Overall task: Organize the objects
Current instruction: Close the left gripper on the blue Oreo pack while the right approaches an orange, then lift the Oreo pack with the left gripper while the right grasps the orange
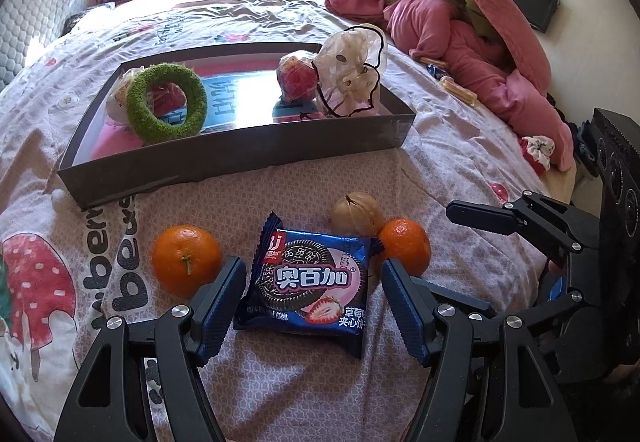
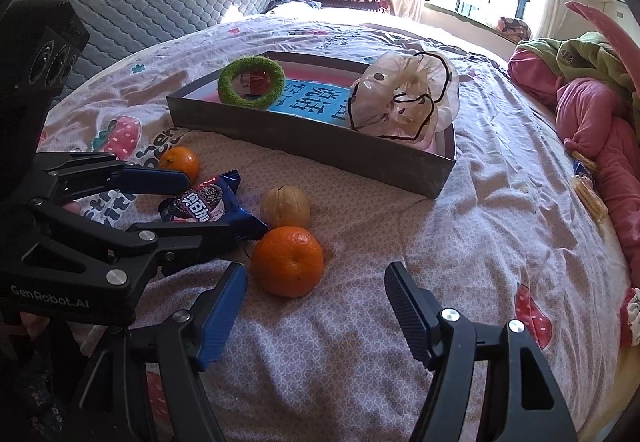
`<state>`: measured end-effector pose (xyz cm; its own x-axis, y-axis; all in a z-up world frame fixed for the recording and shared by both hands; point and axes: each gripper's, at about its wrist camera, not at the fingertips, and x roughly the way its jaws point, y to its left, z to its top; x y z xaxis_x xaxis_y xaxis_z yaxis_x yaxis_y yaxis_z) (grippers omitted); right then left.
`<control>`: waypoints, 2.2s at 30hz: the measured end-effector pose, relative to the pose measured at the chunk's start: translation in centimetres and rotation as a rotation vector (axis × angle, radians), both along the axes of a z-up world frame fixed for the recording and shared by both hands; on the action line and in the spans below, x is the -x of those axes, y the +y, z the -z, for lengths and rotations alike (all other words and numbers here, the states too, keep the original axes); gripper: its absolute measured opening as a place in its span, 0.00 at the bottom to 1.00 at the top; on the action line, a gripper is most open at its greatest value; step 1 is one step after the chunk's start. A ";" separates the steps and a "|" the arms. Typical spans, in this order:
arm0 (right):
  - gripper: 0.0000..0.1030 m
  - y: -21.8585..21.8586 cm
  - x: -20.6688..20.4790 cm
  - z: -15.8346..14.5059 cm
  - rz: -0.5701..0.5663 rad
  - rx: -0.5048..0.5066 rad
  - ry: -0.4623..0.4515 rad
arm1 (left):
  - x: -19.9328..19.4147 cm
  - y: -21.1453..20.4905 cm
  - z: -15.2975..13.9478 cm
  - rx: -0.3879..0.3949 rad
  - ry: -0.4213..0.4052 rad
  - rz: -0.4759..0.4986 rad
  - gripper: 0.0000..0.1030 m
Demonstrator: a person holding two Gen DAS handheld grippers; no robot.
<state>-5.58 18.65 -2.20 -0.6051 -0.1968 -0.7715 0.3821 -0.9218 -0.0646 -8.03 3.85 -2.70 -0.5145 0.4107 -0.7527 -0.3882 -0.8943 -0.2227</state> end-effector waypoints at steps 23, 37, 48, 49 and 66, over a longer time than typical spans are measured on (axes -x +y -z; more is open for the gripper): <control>0.54 -0.9 1.4 1.3 -0.034 -0.009 -0.014 | 1.1 0.8 1.3 0.019 -0.009 0.014 0.58; 0.39 -1.0 0.9 1.0 -0.068 0.022 -0.014 | 0.4 0.7 0.6 0.034 0.026 0.009 0.55; 0.39 0.7 1.0 -0.3 -0.029 0.122 0.011 | -0.6 0.0 -1.2 0.019 0.073 -0.006 0.55; 0.39 0.8 0.9 -0.5 -0.022 0.127 0.020 | -0.7 0.0 -1.4 0.019 0.079 -0.006 0.55; 0.39 1.6 0.3 -2.8 0.007 0.151 0.130 | -2.1 -1.2 -4.0 -0.006 0.135 -0.053 0.55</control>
